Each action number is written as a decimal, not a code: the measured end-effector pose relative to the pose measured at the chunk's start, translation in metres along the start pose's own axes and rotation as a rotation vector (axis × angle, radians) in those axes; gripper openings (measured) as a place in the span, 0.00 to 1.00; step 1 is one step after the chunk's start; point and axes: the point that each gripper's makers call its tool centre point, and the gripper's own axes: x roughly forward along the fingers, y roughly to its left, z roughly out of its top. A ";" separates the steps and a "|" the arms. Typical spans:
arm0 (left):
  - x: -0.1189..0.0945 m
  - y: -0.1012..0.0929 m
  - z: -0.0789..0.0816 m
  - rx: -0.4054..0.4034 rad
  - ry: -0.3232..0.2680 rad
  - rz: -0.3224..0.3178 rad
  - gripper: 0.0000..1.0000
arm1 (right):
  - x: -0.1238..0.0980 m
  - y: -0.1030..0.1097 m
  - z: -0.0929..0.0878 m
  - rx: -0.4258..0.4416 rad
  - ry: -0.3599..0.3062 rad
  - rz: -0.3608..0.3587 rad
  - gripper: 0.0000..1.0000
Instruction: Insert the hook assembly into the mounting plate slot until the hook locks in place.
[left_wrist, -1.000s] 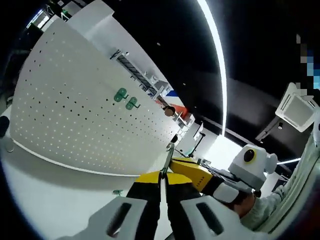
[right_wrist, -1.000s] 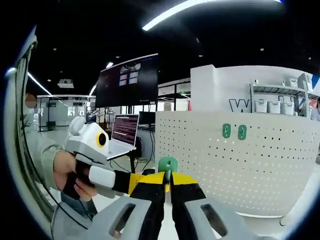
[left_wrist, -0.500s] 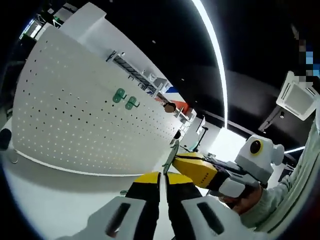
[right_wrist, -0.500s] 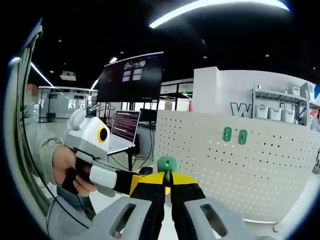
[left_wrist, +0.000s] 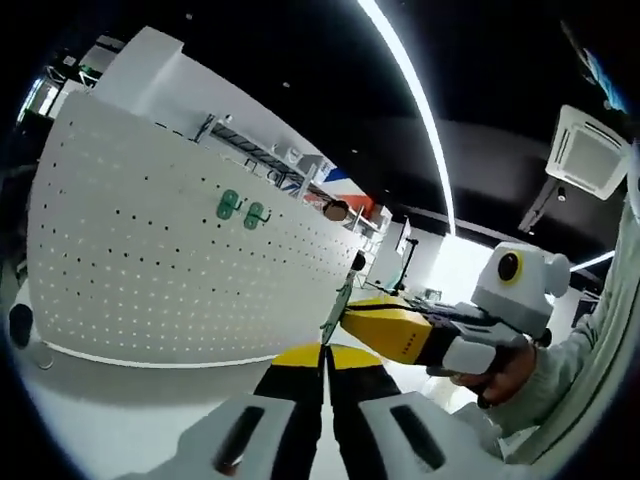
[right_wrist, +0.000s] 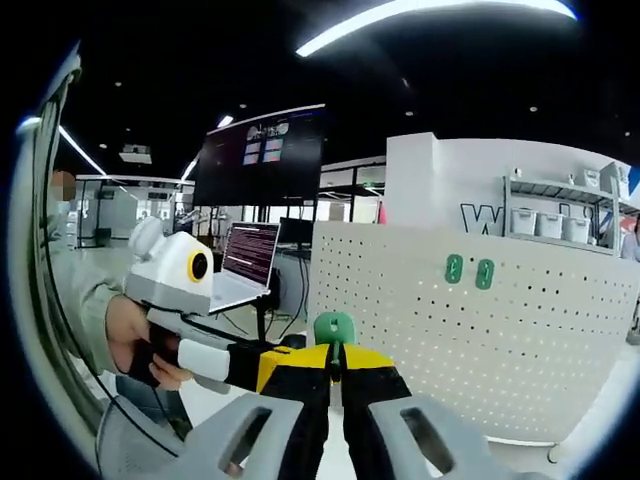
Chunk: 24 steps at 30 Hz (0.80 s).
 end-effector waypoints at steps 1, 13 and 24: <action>0.000 -0.001 -0.001 0.031 0.006 -0.002 0.01 | -0.001 0.000 -0.001 0.001 0.004 0.000 0.00; -0.001 -0.007 -0.005 0.033 0.024 -0.027 0.01 | -0.003 0.003 -0.002 -0.005 0.011 0.002 0.00; -0.002 -0.007 -0.004 -0.002 0.010 -0.036 0.01 | -0.001 0.005 -0.001 -0.024 0.012 0.007 0.00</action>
